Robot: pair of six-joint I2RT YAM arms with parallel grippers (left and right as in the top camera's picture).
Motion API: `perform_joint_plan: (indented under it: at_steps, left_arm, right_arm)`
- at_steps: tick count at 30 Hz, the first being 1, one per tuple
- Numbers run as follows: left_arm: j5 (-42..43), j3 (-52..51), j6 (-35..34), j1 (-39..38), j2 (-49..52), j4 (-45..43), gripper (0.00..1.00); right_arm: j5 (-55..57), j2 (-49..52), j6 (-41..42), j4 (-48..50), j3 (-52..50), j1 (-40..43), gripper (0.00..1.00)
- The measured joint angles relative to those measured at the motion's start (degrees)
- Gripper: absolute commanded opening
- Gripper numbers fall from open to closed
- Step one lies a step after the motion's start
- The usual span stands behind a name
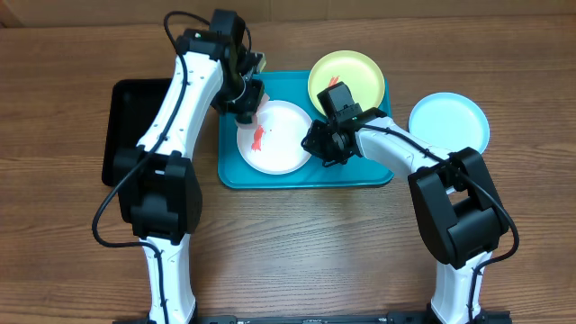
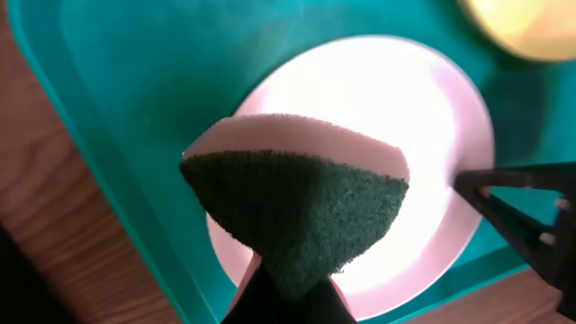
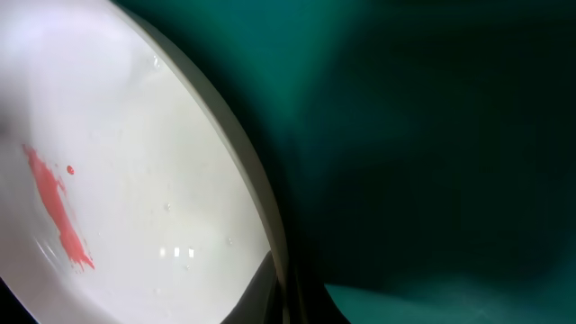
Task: Clean dirty plates on tray and stack at the side
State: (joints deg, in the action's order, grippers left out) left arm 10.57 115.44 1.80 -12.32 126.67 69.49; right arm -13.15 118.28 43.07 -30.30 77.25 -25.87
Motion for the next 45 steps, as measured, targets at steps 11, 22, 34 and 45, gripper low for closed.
perform_joint_plan:
  at_steps: [11,22,34,45]
  left_arm:
    - [-7.72,-17.77,-12.28,-3.65,0.0,-18.82,0.04]
    - [-12.98,-23.3,-11.87,-9.92,-1.99,-23.69,0.04]
    - [0.66,-22.82,-5.14,-8.31,-2.14,-22.08,0.04]
    - [-13.97,-22.75,-16.92,-3.32,-2.01,-26.69,0.04]
  right_arm:
    - [0.46,0.07,0.39,0.61,0.0,0.0,0.04]
    - [0.96,0.13,0.42,0.52,0.02,0.24,0.04]
    - [0.96,0.13,0.39,0.7,0.02,0.24,0.04]
    - [0.9,0.2,0.42,0.98,0.11,0.2,0.04]
